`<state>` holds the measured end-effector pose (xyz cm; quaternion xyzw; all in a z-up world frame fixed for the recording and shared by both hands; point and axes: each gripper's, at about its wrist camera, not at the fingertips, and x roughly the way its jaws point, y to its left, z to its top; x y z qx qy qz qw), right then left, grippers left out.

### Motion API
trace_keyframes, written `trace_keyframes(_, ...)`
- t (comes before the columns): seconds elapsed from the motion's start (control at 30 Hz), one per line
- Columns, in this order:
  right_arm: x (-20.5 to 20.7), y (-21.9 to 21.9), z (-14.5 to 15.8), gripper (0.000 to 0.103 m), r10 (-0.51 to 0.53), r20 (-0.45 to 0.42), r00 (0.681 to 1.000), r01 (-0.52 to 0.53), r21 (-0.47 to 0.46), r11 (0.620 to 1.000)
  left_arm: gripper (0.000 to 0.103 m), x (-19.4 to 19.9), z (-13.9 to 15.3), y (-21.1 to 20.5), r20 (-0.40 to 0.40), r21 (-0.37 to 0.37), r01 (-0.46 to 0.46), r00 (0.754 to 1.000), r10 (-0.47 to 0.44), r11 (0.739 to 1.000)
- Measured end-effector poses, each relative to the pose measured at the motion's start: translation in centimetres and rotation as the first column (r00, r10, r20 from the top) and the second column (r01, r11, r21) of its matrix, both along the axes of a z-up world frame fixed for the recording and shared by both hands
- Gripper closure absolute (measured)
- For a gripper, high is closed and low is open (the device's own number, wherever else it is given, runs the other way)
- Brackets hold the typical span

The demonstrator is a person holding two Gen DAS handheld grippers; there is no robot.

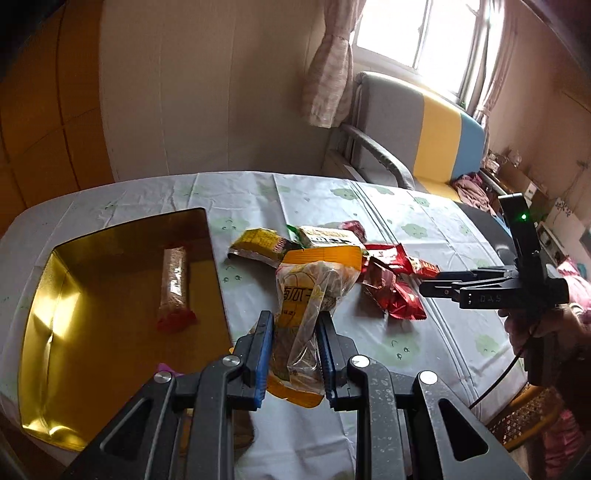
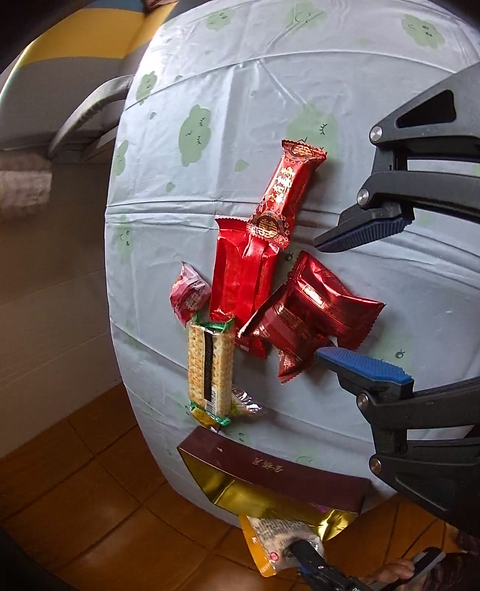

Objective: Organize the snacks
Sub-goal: 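Drop the biscuit bag into the tin with the left gripper while the right gripper grasps a red foil packet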

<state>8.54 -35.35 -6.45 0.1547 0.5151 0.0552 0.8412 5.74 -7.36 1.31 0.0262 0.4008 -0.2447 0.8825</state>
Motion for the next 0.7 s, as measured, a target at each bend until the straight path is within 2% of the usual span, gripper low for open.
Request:
trace_keyframes(0.17,1.3,1.0,-1.6,0.049,-0.002,-0.046,0.999,0.003,0.018,1.0,0.079,1.1,0.3,4.8,0.003,-0.023,-0.115,0.993,0.115,0.993)
trace_keyframes(0.33,2.2,1.7,-3.2,0.049,-0.003,-0.077,0.997,0.001,-0.026,1.0,0.079,1.8,-0.6,9.4,-0.021,-0.026,-0.233,0.972,0.233,0.972)
trace_keyframes(0.37,2.3,1.7,-3.3,0.05,-0.003,-0.077,0.997,0.001,-0.031,1.0,0.079,2.0,-0.9,10.3,-0.028,-0.022,-0.254,0.967,0.253,0.967)
trace_keyframes(0.47,2.3,2.4,-3.3,0.074,0.027,-0.06,0.998,-0.034,-0.122,0.992,0.079,2.2,-1.8,12.3,-0.056,-0.018,-0.306,0.951,0.305,0.952)
trace_keyframes(0.63,2.0,4.1,-3.2,0.077,0.097,-0.066,0.993,-0.11,-0.239,0.965,0.079,3.2,-3.1,13.7,-0.121,-0.026,-0.369,0.924,0.363,0.929)
trace_keyframes(0.7,2.0,4.4,-3.3,0.077,0.11,-0.075,0.991,-0.126,-0.252,0.959,0.079,3.8,-3.5,13.6,-0.149,-0.032,-0.381,0.916,0.372,0.924)
